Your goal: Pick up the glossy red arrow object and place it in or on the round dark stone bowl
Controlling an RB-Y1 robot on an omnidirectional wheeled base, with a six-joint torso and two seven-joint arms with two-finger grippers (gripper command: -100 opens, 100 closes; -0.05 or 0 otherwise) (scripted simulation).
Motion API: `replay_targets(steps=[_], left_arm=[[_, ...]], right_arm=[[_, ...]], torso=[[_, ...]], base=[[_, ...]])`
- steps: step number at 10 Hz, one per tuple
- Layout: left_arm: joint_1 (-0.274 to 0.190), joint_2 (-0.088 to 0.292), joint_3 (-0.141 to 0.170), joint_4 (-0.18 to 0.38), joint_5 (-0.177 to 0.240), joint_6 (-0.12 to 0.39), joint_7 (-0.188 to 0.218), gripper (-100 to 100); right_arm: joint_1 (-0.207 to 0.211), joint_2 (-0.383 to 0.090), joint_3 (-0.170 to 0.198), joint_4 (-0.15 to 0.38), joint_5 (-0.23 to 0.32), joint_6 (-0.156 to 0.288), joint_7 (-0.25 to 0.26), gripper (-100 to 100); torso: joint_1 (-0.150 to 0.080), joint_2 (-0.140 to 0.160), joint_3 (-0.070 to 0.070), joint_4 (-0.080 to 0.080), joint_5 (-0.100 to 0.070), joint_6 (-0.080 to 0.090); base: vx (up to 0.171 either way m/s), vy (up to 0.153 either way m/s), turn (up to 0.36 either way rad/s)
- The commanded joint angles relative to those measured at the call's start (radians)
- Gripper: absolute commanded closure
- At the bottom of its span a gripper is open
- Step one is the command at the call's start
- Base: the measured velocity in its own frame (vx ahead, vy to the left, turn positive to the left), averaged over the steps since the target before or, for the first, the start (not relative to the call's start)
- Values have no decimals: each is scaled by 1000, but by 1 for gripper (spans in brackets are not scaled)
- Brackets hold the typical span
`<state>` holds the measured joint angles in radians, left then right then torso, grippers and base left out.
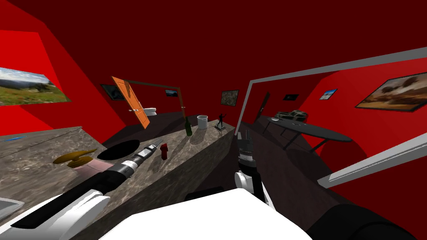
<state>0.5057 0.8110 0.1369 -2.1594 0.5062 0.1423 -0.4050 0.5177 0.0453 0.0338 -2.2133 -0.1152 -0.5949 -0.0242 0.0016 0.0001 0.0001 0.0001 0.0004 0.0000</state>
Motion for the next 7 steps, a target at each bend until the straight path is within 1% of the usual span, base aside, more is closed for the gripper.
replay_targets(steps=[1,2,3,4,5,6,7], left_arm=[[-1,31,7,11,19,39,-6,-100],[8,70,24,29,59,74,-17,-100],[8,75,24,29,59,93,-17,-100],[19,117,40,47,99,128,-26,-100],[19,117,40,47,99,149,-26,-100],[31,158,57,66,139,176,-35,-100],[31,158,57,66,139,205,-35,-100]], right_arm=[[0,0,0,0,0,0,0,0],[0,0,0,0,0,0,0,0],[0,0,0,0,0,0,0,0],[0,0,0,0,0,0,0,0],[0,0,0,0,0,0,0,0],[0,0,0,0,0,0,0,0],[0,0,0,0,0,0,0,0]], torso=[[0,0,0,0,0,0],[0,0,0,0,0,-1],[0,0,0,0,0,0],[0,0,0,0,0,-1],[0,0,0,0,0,0],[0,0,0,0,0,-1],[0,0,0,0,0,0]], base=[[-14,14,-120],[-14,14,-204],[-12,14,-111],[-14,9,-224],[-12,14,-109],[-10,11,-213],[-8,15,-121]])
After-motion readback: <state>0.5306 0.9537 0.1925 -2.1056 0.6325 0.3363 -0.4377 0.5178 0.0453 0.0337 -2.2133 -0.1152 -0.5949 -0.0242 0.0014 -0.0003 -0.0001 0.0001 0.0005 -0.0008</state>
